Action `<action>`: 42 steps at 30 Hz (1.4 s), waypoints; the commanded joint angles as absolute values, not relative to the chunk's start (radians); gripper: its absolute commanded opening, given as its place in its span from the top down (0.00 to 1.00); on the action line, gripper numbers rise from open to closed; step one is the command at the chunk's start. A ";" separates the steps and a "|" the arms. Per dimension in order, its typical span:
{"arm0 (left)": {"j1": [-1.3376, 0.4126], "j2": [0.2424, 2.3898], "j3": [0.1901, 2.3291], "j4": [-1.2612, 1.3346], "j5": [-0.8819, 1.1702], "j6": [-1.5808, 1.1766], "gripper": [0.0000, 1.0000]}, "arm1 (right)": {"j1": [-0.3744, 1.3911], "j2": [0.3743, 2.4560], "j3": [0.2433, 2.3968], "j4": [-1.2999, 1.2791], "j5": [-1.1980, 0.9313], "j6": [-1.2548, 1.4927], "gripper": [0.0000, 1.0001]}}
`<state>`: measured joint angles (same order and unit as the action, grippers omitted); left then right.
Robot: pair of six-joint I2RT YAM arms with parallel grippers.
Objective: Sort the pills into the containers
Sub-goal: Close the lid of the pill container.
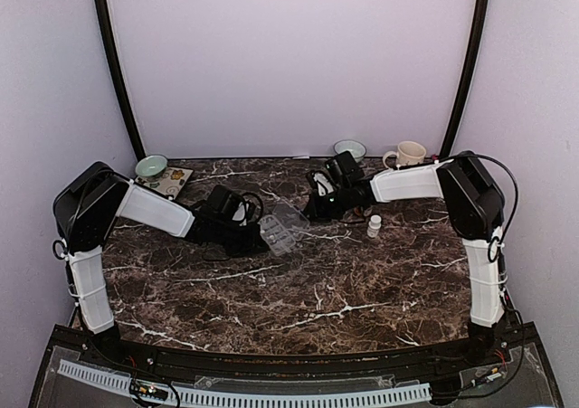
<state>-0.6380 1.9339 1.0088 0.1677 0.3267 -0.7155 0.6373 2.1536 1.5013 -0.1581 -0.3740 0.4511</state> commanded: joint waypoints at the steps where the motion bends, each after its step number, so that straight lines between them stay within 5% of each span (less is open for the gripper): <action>1: -0.639 1.940 1.006 0.149 0.310 -0.714 1.00 | 0.664 2.108 1.506 -0.137 -0.378 0.450 0.99; 28: -0.639 1.924 0.985 0.153 0.296 -0.719 1.00 | 0.799 2.122 1.559 -0.185 -0.353 0.423 0.98; 42: -0.640 1.898 0.946 0.162 0.290 -0.728 1.00 | 0.827 2.157 1.537 -0.203 -0.335 0.423 0.83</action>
